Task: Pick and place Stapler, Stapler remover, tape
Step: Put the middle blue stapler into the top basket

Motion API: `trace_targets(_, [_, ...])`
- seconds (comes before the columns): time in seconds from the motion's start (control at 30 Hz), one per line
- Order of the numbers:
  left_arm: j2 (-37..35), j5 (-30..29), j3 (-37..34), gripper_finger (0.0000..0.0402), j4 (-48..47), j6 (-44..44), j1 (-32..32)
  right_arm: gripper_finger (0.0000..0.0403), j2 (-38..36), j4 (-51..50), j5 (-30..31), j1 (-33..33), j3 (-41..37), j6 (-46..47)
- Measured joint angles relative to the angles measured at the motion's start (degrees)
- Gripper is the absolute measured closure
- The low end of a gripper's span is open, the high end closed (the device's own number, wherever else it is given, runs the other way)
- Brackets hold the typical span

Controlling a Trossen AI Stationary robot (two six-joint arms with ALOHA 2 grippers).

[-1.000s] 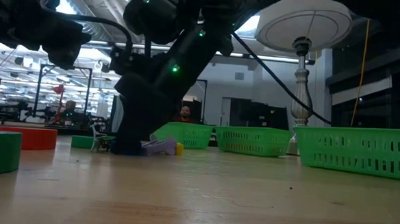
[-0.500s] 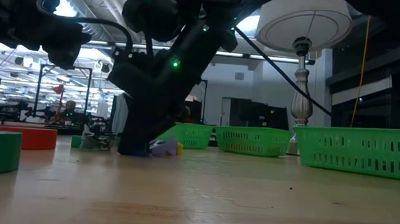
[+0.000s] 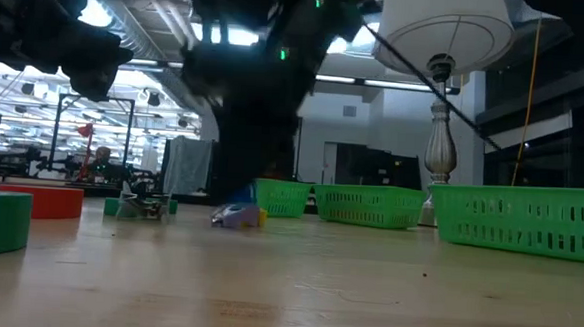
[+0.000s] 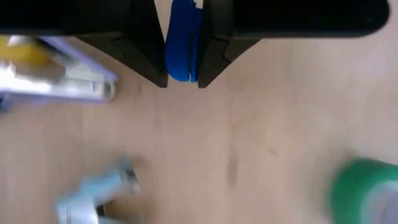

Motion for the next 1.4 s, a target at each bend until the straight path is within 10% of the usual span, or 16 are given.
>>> trace_targets(0.7, [-0.01, 0.02, 0.01, 0.0295, 0.0, -0.01, -0.01, 0.0326, -3.34, -13.14, -4.8, -10.17, 21.15, -21.52])
trace_targets(1.4, [-0.01, 0.02, 0.02, 0.0295, 0.0, 0.0, -0.01, 0.032, -3.3, -14.8, -5.03, -29.5, 22.71, -28.01])
